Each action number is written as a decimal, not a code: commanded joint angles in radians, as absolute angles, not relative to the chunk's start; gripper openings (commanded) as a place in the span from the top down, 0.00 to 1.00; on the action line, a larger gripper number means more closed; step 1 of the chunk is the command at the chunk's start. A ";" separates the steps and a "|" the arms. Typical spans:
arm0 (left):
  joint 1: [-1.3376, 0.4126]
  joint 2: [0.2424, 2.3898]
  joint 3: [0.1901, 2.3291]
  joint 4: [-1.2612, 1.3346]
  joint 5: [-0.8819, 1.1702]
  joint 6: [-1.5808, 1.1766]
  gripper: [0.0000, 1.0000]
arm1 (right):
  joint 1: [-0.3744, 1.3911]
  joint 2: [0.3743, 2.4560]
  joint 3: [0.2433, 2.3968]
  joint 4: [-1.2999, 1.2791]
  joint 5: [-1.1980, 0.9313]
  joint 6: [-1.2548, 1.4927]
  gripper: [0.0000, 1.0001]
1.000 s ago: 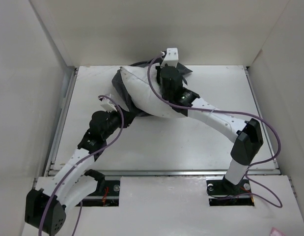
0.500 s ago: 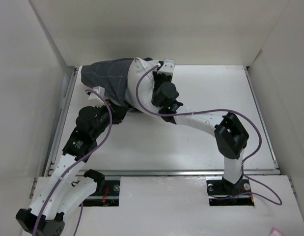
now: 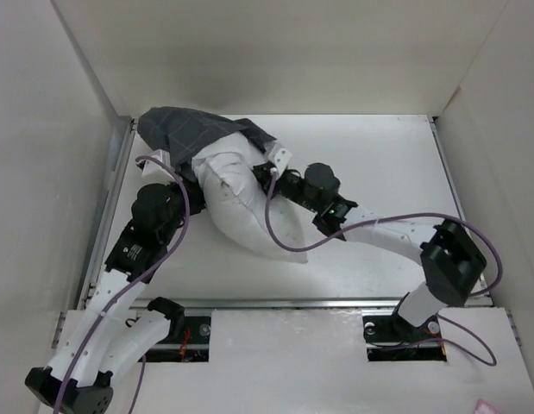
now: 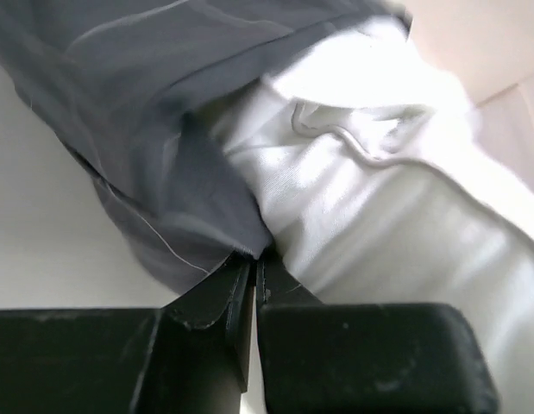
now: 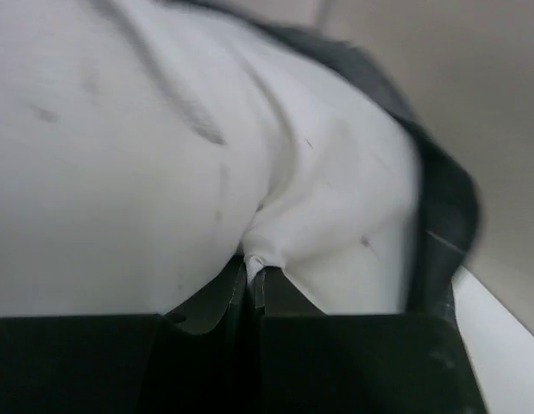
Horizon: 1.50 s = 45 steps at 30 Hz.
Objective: Put the pillow into the pillowcase
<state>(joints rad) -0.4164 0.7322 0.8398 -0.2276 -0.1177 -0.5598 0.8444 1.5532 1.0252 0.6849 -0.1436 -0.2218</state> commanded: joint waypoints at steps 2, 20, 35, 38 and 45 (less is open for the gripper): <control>-0.428 0.664 0.985 -0.061 -0.026 -0.528 1.00 | 0.867 1.762 1.287 0.406 -0.649 -0.279 0.98; -0.428 0.816 0.976 -0.019 0.525 -0.526 1.00 | 0.979 1.956 1.122 1.394 0.505 0.273 1.00; -0.428 1.297 1.232 0.063 0.531 -0.503 0.29 | 0.979 1.706 0.989 0.981 0.811 0.287 0.25; -0.439 1.336 1.232 0.045 0.519 -0.494 0.00 | 0.979 1.666 1.034 0.670 1.065 0.316 0.08; -0.448 1.267 1.197 0.028 0.396 -0.460 0.00 | 0.772 1.533 1.009 0.057 0.924 0.739 0.00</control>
